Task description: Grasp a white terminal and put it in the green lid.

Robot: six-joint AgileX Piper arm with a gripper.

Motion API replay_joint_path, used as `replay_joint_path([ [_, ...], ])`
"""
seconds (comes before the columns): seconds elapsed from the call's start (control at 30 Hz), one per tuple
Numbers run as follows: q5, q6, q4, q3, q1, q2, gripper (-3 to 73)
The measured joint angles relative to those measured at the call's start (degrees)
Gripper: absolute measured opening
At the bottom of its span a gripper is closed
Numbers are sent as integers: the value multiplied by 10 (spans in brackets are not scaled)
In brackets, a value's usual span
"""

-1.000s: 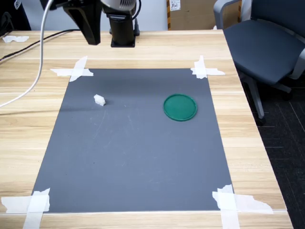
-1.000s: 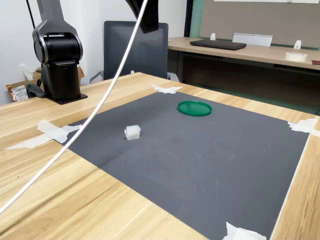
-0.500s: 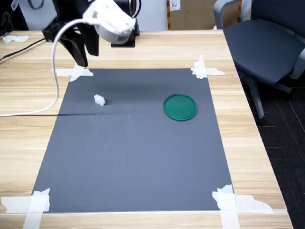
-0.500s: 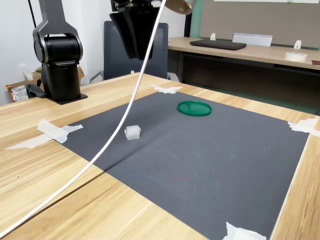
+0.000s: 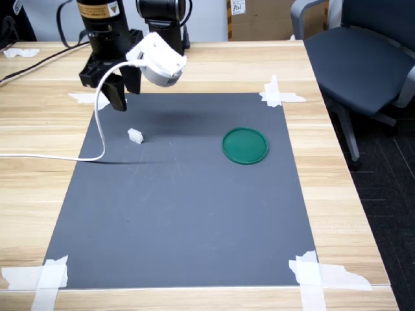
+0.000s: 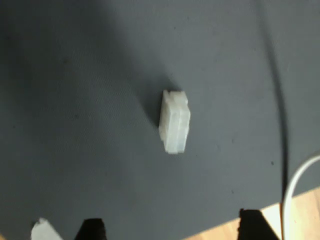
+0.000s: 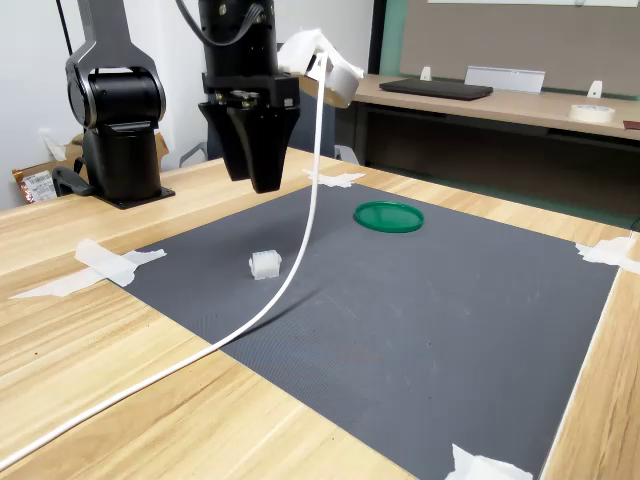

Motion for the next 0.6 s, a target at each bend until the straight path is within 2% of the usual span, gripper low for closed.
replay_joint_path([
  [0.3, -59, 10, -1, 14, 0, 42, 518],
  [0.6, -69, 46, 1, 14, 0, 90, 518],
])
